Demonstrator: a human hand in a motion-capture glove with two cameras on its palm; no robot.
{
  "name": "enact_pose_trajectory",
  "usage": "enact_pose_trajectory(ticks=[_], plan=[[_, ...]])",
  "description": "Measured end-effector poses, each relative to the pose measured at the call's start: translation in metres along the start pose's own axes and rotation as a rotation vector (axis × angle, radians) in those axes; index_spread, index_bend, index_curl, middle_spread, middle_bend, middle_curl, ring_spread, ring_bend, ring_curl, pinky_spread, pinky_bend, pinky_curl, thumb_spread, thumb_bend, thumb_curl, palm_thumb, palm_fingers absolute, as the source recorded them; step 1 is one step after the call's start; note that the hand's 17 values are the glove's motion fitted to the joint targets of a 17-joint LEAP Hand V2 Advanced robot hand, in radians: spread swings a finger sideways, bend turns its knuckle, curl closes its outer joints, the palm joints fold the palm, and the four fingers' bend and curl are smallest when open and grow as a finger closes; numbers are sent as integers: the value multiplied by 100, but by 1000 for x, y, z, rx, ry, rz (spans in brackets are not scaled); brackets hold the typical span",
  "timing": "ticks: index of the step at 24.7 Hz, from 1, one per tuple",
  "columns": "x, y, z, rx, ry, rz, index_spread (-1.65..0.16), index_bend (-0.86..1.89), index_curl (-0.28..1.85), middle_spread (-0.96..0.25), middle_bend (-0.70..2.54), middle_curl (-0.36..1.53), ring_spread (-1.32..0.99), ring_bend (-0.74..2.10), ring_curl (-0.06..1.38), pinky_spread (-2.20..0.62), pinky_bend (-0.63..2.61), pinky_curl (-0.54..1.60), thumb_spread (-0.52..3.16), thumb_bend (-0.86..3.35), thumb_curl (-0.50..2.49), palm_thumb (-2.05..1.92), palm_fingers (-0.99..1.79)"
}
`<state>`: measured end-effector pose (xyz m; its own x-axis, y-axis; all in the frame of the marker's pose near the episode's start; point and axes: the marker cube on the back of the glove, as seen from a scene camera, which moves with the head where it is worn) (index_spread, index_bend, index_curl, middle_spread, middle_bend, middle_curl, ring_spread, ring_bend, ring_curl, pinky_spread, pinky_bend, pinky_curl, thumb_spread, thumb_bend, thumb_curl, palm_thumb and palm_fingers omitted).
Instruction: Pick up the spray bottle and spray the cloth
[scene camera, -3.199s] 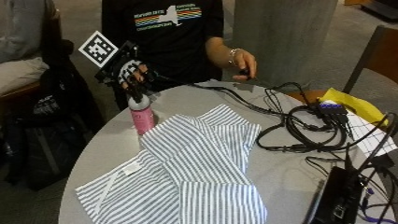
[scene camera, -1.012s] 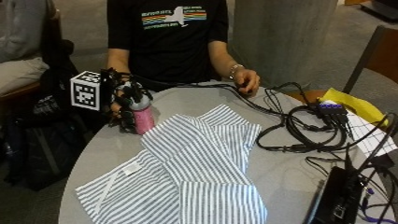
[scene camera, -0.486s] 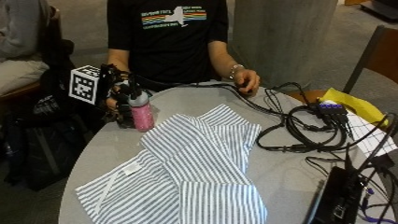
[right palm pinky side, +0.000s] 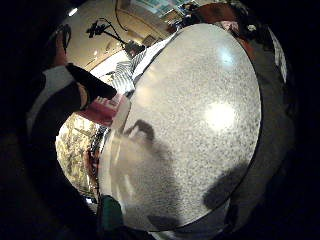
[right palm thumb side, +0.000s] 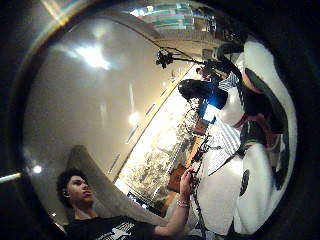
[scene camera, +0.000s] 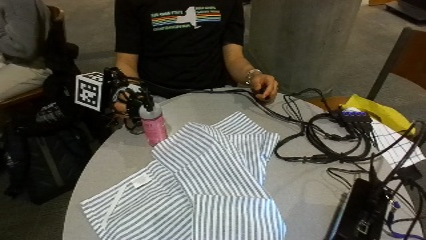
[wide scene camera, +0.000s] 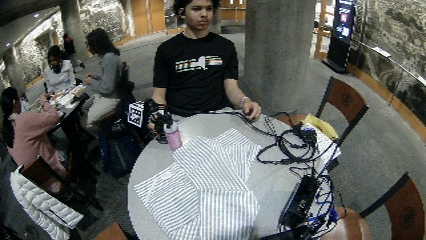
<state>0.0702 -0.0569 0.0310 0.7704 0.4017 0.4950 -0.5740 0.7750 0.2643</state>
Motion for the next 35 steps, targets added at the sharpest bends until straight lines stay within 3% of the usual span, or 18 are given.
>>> enact_pose_trajectory(ticks=[8,15,20,29,35], plan=[[2,3,2,-43,-17,18,-19,21,39,-11,28,50,-12,53,46,-16,43,36,47,-2,57,122,118],[2,5,8,-202,-7,23,-27,4,36,0,18,47,2,29,43,15,54,42,68,-7,53,107,43],[0,3,13,-256,0,31,-33,5,29,6,15,43,7,22,37,25,58,40,75,-6,49,96,19],[-1,-11,29,-334,14,14,-38,9,23,12,18,38,12,27,33,31,61,37,84,-3,46,93,14],[10,-40,53,-283,38,6,-38,10,22,14,18,36,13,34,35,32,59,37,85,-4,45,92,10]])
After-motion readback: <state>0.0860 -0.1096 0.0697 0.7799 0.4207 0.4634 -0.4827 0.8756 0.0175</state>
